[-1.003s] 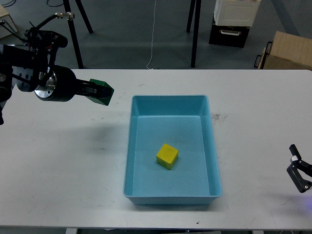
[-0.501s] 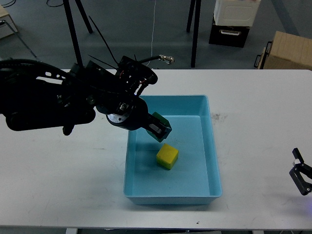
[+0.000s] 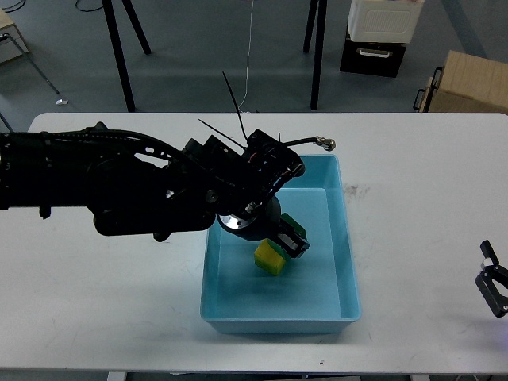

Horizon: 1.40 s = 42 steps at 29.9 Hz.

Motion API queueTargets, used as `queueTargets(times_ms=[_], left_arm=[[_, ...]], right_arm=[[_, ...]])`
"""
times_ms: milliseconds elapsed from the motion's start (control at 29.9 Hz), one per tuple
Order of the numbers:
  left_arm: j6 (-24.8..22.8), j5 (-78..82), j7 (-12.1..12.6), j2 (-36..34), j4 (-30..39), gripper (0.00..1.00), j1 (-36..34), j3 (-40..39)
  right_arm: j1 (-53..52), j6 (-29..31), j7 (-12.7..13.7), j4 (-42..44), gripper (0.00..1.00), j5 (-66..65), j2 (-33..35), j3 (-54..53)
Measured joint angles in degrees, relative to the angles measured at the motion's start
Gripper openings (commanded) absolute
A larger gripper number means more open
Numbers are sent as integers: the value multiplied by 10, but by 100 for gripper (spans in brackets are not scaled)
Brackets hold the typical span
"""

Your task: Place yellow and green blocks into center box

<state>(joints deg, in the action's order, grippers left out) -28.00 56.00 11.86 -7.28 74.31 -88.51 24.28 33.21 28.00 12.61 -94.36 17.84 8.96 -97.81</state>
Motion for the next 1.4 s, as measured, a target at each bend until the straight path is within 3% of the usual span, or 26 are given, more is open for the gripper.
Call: queueTargets(times_ms=[100, 167, 301, 635, 769, 1069, 1404], left_arm=[[0, 0, -6, -4, 0, 74, 7, 3], [0, -1, -17, -4, -1, 79, 9, 3], [0, -1, -35, -5, -3, 82, 9, 3], [0, -7, -43, -32, -25, 82, 0, -22], [0, -44, -64, -57, -55, 90, -12, -64], [0, -117, -69, -116, -166, 92, 34, -308], [0, -127, -76, -143, -194, 92, 210, -694]], right_arm=[[0, 0, 0, 5, 100, 0, 0, 0], [-1, 0, 0, 6, 100, 0, 0, 1], [-2, 0, 0, 7, 100, 0, -1, 1], [-1, 0, 0, 7, 100, 0, 0, 5], [-1, 0, 0, 6, 100, 0, 0, 7], [-10, 0, 0, 5, 100, 0, 4, 4], [-59, 0, 0, 31, 100, -1, 31, -3]])
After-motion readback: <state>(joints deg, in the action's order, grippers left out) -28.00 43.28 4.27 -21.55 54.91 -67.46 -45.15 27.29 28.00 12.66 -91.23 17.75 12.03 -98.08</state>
